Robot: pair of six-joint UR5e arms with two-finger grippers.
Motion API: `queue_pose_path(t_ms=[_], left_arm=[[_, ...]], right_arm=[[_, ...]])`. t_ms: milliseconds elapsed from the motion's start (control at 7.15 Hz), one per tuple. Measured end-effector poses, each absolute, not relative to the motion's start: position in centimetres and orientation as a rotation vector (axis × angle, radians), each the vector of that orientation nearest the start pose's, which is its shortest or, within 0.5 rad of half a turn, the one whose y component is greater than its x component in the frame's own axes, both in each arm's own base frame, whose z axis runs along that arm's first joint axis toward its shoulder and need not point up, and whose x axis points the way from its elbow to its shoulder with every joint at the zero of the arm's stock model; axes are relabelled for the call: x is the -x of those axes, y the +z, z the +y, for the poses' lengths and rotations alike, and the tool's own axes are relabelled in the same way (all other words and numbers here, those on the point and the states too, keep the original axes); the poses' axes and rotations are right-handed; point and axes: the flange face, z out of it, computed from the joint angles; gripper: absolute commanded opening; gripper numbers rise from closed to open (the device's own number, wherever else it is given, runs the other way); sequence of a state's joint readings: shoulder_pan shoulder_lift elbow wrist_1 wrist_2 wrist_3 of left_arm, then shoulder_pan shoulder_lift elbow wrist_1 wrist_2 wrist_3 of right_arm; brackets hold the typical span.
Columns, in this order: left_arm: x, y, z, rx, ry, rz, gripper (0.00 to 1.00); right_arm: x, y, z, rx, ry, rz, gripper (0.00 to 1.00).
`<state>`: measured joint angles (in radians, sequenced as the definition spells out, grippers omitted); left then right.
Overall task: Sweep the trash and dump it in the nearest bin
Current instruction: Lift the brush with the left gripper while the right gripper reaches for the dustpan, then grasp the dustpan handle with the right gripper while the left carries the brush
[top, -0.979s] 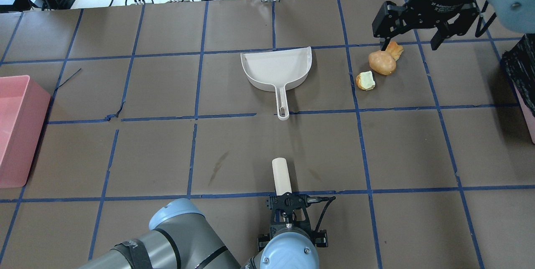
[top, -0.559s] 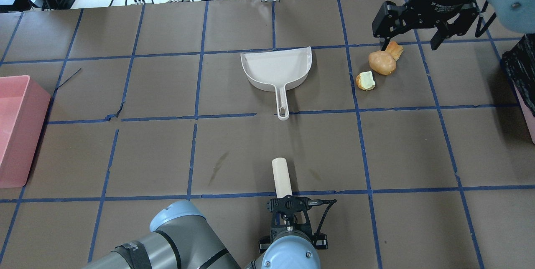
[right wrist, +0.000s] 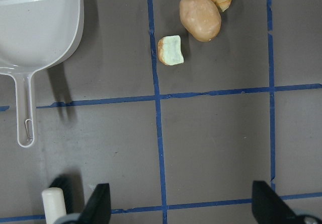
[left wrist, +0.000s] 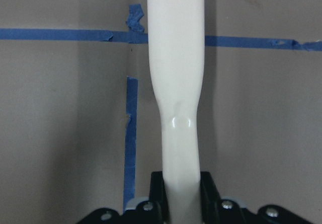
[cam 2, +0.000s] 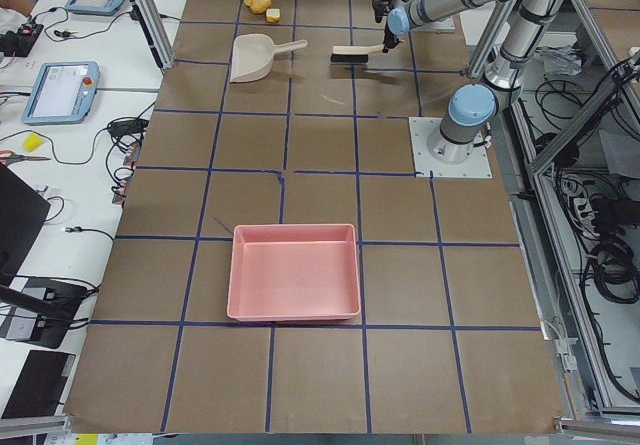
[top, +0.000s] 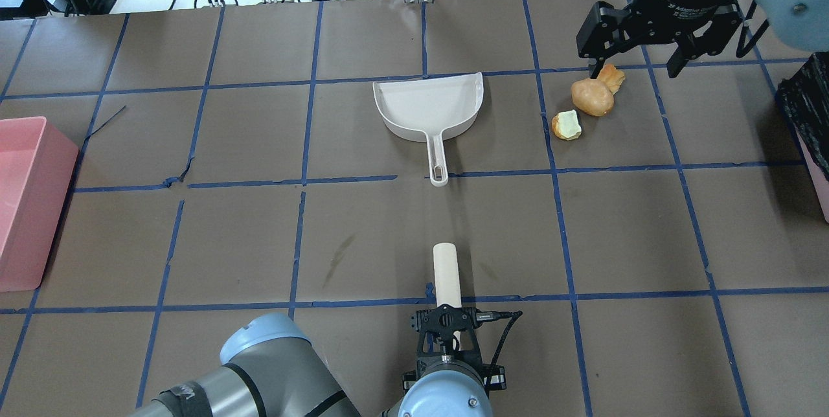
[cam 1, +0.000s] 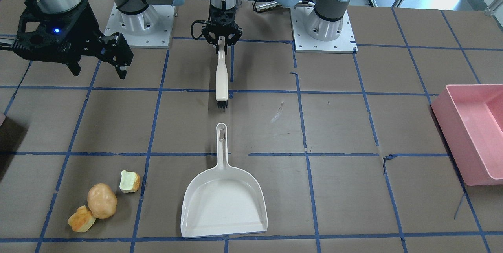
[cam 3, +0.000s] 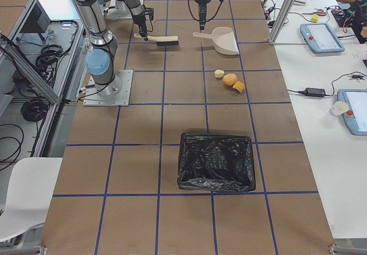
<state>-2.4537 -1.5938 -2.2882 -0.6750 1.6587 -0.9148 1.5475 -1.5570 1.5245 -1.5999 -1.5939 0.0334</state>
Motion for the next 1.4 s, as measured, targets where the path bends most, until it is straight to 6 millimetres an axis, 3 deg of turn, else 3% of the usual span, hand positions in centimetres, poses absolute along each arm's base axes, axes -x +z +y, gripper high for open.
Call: queue_pose_path(t_ms=[419, 699, 839, 1119, 1398], left_arm=[[38.0, 29.0, -15.5, 0.053, -0.28, 3.191, 0.0], [36.7, 32.5, -16.1, 0.025, -0.279, 3.176, 0.0], [36.0, 34.2, -18.1, 0.012, -0.274, 3.163, 0.0], [32.5, 37.1, -25.1, 0.009, -0.268, 3.135, 0.0], [24.0, 38.4, -34.1, 0.053, -0.258, 3.114, 0.0]], right_arm=[[-12.2, 50.5, -51.1, -0.09, -0.115, 3.128, 1.0], [-12.9, 48.7, -50.4, -0.083, -0.103, 3.104, 1.0], [-14.3, 47.4, -49.9, -0.062, -0.133, 3.099, 1.0], [-18.0, 43.8, -49.1, -0.002, -0.263, 3.077, 1.0], [-21.9, 39.8, -48.9, -0.006, -0.352, 3.029, 1.0]])
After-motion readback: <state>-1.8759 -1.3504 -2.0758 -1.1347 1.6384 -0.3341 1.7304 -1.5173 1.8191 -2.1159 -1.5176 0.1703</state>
